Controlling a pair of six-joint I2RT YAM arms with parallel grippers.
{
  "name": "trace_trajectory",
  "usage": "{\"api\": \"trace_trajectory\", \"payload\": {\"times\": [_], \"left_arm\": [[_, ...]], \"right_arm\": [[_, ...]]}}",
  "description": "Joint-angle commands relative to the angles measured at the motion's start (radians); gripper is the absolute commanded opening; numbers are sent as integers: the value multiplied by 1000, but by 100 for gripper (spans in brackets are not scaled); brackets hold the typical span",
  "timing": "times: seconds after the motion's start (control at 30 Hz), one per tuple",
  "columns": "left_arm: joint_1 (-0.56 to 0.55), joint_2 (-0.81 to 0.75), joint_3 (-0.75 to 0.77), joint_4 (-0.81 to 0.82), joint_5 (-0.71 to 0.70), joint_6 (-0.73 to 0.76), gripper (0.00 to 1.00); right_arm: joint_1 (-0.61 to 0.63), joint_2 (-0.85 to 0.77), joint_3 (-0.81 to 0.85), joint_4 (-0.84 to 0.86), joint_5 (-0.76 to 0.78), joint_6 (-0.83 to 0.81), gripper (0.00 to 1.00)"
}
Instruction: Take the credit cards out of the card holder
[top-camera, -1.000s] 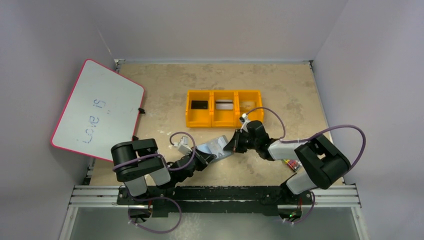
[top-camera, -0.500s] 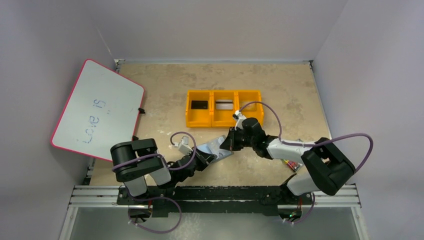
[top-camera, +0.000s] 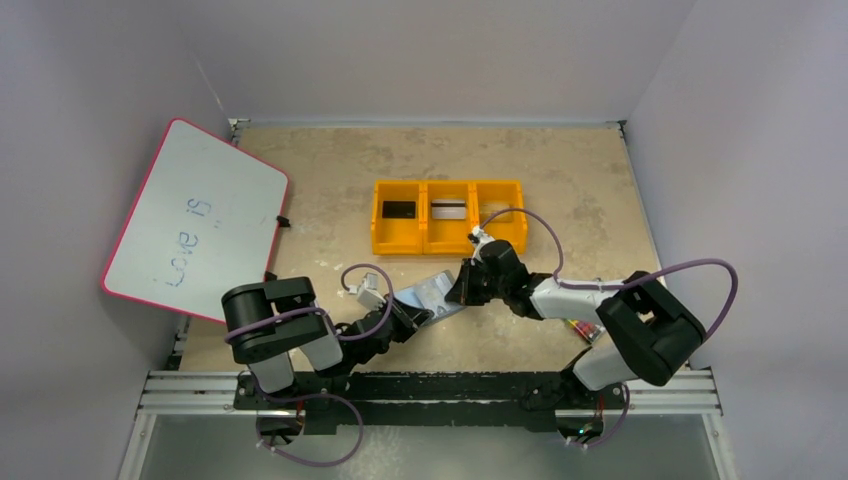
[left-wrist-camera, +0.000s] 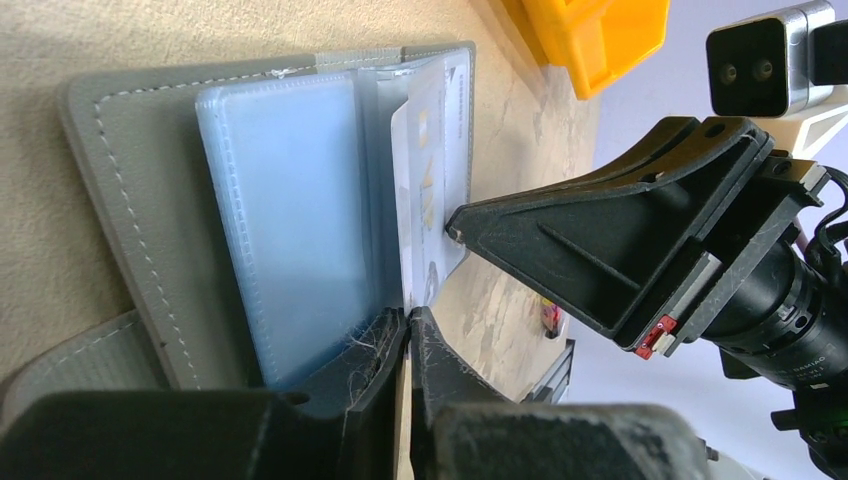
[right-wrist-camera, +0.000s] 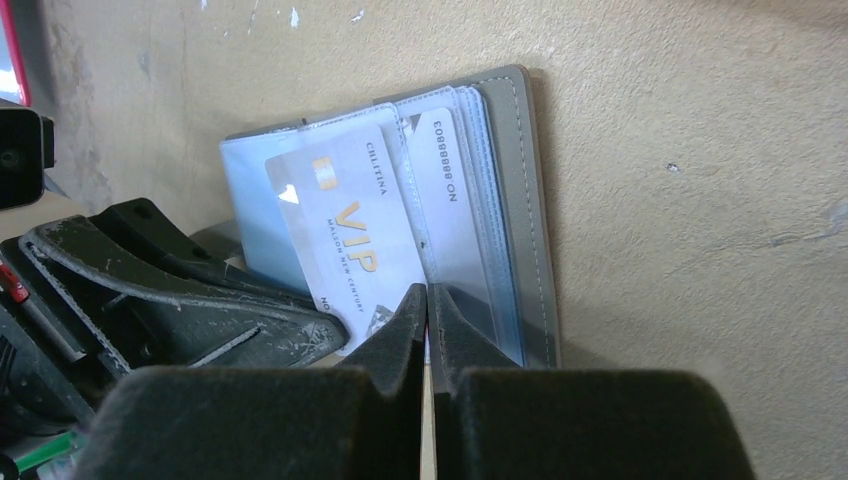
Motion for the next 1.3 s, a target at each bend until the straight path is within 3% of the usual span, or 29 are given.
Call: {"api": "trace_trajectory", "payload": {"times": [0.0,0.2,0.53,0.77,1.27], "left_arm": [[-6,-5,11,-5,1,2,8],[-6,-18,0,-3,0,1,14],[-6,-58,-7,-52,-22,1,14],[-6,-69,-12,-54,-32,-1,0],[-7,-135,-53,-103,-51,-9,0]], "right_arm": [[2,25,-28,-25,37,-2,0],[2,30,-32,-51,82,8,0],[4,39,-19,-66,99,5,0],[4,48,-16,-53,90,12,0],[4,53,-13,-68,108,20,0]]}}
